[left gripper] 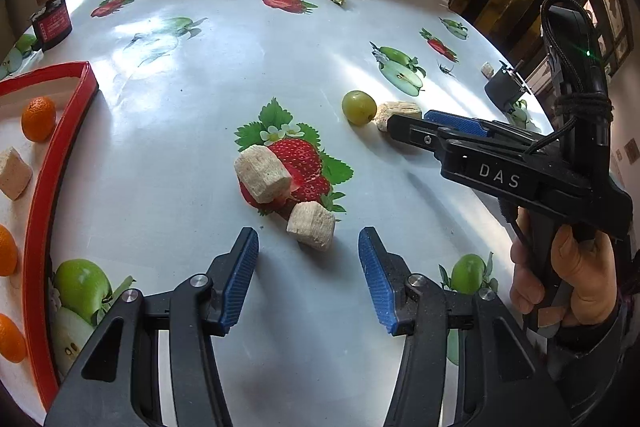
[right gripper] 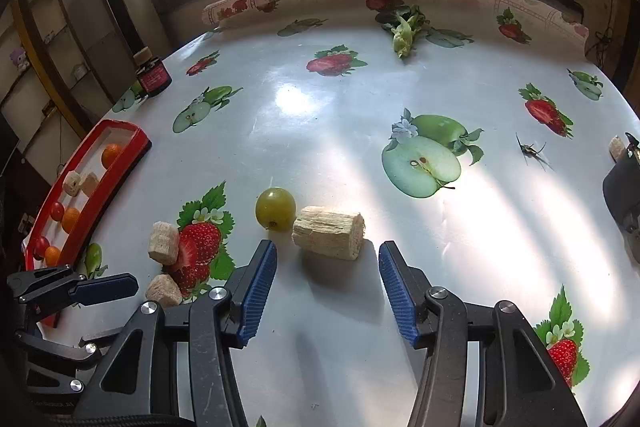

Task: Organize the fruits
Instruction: 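Grasp a long beige block with the right gripper while the left grasps another block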

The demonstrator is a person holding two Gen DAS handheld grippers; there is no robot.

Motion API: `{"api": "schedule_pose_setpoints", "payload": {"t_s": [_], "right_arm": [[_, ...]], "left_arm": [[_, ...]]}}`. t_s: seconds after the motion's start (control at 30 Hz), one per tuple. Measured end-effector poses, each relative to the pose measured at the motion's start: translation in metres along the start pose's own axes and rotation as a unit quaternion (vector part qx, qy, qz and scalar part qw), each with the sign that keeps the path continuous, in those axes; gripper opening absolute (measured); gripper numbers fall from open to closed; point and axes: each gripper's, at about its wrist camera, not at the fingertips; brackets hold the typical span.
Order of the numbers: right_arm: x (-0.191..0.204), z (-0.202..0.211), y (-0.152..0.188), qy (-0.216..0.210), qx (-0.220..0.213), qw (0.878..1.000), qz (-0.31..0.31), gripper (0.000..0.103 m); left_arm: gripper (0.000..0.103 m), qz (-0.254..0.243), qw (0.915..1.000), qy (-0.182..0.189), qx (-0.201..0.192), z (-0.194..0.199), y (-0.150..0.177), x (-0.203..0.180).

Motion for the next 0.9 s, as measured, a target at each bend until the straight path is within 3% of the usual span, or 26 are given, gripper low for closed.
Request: {"api": "schedule_pose_setpoints", "payload": {"t_s": [0.07,0.1,0.17,0.57,0.9], "right_arm": [[-0.003,-0.007,-0.003,0.002,0.004,1.000,-0.001,0.048],[-0.004,-0.011,-0.003,-0.002,0.007,1.000,-0.002,0.040],[-0.004,-0.012,-0.002,-0.006,0.005,1.000,-0.001,0.040],[0.018,0.012,0.022,-0.023,0.001,1.000,0.009,0.038],[0.070,0.028,0.021,-0.051,-0.014,0.998,0.043,0.038]], "left_arm": [[0.047,-0.001,1.0000,-0.002,-0.006,-0.002,-0.001,-0.001],[0.034,-0.003,1.0000,-0.001,-0.005,-0.003,-0.002,-0.001],[0.022,-0.006,1.0000,0.003,-0.003,-0.004,-0.002,0.000],[0.022,-0.001,0.9995,0.009,-0.029,0.027,0.011,0.016],[0.022,0.026,0.9980,-0.016,-0.056,0.061,0.023,0.054]]}}
Point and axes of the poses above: each gripper's, at about its wrist camera, not at the fingertips, and z roughly against the way its jaws point, x to its left, y to its underside, and after that the axes turned 10 degrees about -y, right-handed
